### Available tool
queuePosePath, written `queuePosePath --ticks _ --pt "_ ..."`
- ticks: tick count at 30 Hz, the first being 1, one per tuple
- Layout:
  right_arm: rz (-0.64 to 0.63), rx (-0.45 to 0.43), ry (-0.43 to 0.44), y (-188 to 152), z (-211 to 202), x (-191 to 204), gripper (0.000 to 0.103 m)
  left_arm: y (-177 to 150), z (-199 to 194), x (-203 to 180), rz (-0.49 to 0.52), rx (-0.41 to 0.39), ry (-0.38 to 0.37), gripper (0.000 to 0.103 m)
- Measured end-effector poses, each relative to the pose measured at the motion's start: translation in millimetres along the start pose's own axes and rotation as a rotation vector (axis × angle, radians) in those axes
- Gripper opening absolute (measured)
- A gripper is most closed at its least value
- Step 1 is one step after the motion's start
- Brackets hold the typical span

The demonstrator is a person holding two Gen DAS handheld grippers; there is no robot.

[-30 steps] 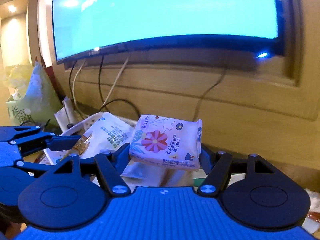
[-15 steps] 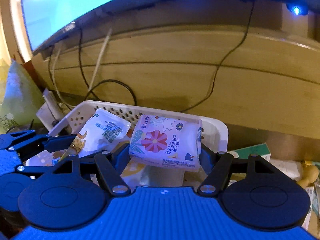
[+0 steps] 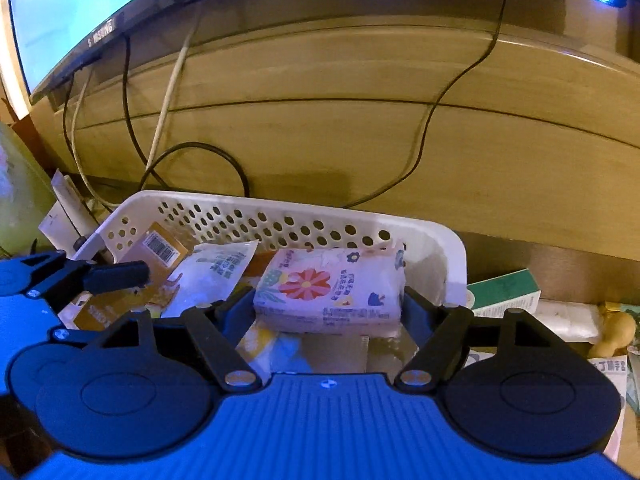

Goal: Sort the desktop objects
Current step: 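Carry the pouch and tissue pack into the white basket and open both tools, then move both open tools back from the basket toward the desk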

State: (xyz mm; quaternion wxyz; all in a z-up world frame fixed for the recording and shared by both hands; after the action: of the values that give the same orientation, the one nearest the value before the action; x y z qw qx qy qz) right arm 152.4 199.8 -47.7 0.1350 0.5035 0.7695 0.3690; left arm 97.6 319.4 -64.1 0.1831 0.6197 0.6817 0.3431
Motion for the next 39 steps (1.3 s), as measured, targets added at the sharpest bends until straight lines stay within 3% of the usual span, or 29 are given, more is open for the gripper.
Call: queuePosePath --ticks 5,7,23,30,39 --pt "0.032 -0.002 0.007 -3 -8 3 0.086 -1 -9 5 -0.006 0.004 -0.02 0.09" --pt "0.032 -0.007 0.008 -4 -14 4 0.093 -1 -14 4 0.006 0.002 -0.014 0.09" --pt "-0.04 -0.139 0.058 -9 -79 10 0.093 -5 -64 -8 -0.03 -0.066 0.031 0.092" --pt "-0.02 -0.2 0.053 -14 -108 -21 0.094 5 -87 -47 -0.027 -0.107 -0.005 0.093" --pt "0.052 -0.211 -0.019 -34 -136 -103 0.094 15 -95 -137 0.063 -0.133 -0.081 0.094"
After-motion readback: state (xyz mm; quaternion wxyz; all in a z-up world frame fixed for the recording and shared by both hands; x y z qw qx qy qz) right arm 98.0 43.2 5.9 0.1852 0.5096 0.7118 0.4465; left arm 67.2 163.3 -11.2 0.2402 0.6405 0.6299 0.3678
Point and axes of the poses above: each gripper's, at about its wrist camera, not at the fingertips, and z roughly the way its jaws point, x to its left, y to its top, the point moved 8 cm from there along z, roughly the way its jaws point, and after that the axes turned 2 degrees about x, right-handed, at the moved point
